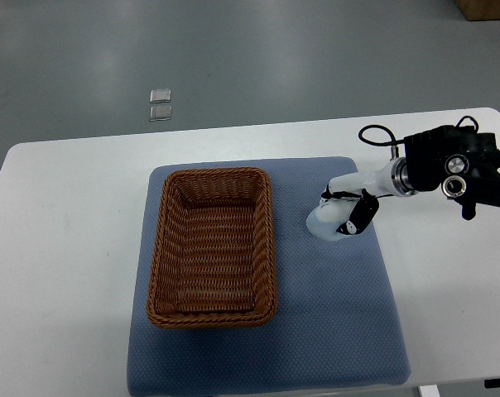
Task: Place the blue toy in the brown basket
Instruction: 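Carry the toy with the right hand and lower it into the basket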
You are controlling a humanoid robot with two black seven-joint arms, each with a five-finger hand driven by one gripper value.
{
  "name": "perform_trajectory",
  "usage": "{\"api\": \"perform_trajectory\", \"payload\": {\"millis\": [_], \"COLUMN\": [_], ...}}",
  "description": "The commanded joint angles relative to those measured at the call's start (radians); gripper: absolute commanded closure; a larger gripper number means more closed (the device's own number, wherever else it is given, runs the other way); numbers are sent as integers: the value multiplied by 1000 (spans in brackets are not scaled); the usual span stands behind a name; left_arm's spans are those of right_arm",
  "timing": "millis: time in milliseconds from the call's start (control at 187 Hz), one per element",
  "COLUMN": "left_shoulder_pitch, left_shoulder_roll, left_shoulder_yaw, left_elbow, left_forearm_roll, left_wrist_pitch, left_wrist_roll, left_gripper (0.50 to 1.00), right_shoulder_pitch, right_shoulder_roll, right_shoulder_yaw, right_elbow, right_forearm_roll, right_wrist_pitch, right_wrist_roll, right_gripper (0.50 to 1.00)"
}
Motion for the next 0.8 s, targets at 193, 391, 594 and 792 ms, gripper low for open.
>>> {"api": "perform_trajectory", "payload": {"millis": [193, 391, 594, 792], "left_shoulder_pitch": [0, -3, -8, -8], "left_shoulder_roll": [0, 0, 0, 0], "left_shoulder_yaw": [0, 2, 4, 4], "left_elbow": [0, 2, 2, 2], "left_forearm_roll": [0, 0, 0, 0], "left_wrist_pitch": [2, 3, 3, 3], "left_wrist_roll": [-1, -1, -1, -1], "left_gripper": [500, 500, 500, 500], "right_shoulder_pitch": [213, 247, 210, 135], "right_shoulder_roll": [96, 332, 555, 647], "right_shoulder_yaw": [4, -26, -85, -99], "right_elbow": [9, -88, -255, -354], "right_forearm_roll": [95, 137, 128, 103], "right_wrist_pitch": [25, 18, 2, -19], "right_wrist_roll": [0, 0, 0, 0], "right_gripper": [1000, 1000, 1000, 1000]}}
